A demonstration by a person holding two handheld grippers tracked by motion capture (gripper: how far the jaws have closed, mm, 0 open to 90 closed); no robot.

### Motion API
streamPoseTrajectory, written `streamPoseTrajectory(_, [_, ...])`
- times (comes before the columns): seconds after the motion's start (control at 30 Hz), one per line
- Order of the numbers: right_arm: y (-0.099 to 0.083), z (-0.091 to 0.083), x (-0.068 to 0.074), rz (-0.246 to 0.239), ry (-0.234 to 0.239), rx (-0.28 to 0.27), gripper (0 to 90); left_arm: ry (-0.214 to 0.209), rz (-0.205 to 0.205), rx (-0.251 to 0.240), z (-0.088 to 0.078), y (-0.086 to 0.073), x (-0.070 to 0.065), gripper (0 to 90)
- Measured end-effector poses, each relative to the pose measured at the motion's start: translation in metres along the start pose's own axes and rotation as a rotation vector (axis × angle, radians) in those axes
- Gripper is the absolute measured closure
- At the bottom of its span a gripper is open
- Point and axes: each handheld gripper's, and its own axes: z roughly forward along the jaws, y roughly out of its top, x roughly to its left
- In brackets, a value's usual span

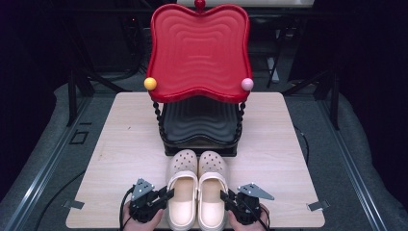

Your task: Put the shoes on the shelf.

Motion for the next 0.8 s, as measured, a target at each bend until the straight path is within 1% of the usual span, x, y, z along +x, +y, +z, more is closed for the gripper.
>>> streamPoseTrajectory(0.1, [0.001,-0.004,-0.001,0.014,0.012,-0.005,74.8,-0.016,-0.01,-0.015,-0.004,0.002,-0.001,75.0])
streamPoseTrajectory(0.17, [0.002,-0.006,0.0,0.026,0.023,-0.007,75.1,-0.021,-0.011,-0.015,-0.005,0.003,-0.001,75.3])
streamPoseTrajectory(0.23, [0.003,-0.008,0.001,0.023,0.027,-0.014,75.4,-0.028,-0.01,-0.017,-0.009,0.006,-0.002,75.6])
streamPoseTrajectory(0.37, [0.004,-0.015,0.004,0.029,0.042,-0.043,75.9,-0.05,-0.011,-0.039,-0.018,0.009,-0.003,76.0])
streamPoseTrajectory(0.4, [0.004,-0.017,0.005,0.027,0.046,-0.054,76.0,-0.053,-0.005,-0.044,-0.02,0.011,-0.003,76.1])
streamPoseTrajectory(0.43, [0.005,-0.02,0.006,0.019,0.048,-0.058,76.2,-0.056,-0.005,-0.049,-0.023,0.012,-0.005,76.2])
streamPoseTrajectory(0.5, [0.007,-0.024,0.008,0.02,0.057,-0.067,76.6,-0.069,-0.008,-0.063,-0.026,0.014,-0.006,76.6])
streamPoseTrajectory(0.53, [0.008,-0.025,0.009,0.019,0.06,-0.074,76.8,-0.069,-0.008,-0.063,-0.026,0.014,-0.006,76.7])
streamPoseTrajectory(0.6, [0.01,-0.028,0.011,0.013,0.063,-0.082,77.1,-0.075,0.001,-0.068,-0.03,0.019,-0.009,77.0])
streamPoseTrajectory(0.63, [0.011,-0.029,0.012,0.017,0.066,-0.084,77.2,-0.078,0.001,-0.079,-0.031,0.02,-0.009,77.2])
streamPoseTrajectory(0.7, [0.014,-0.031,0.013,0.018,0.073,-0.094,77.4,-0.087,0.007,-0.08,-0.034,0.024,-0.01,77.5])
streamPoseTrajectory(0.77, [0.016,-0.034,0.014,0.015,0.078,-0.103,77.5,-0.086,0.009,-0.087,-0.036,0.028,-0.011,77.8])
streamPoseTrajectory(0.8, [0.018,-0.034,0.014,0.006,0.077,-0.103,77.5,-0.078,0.009,-0.079,-0.036,0.029,-0.011,77.9])
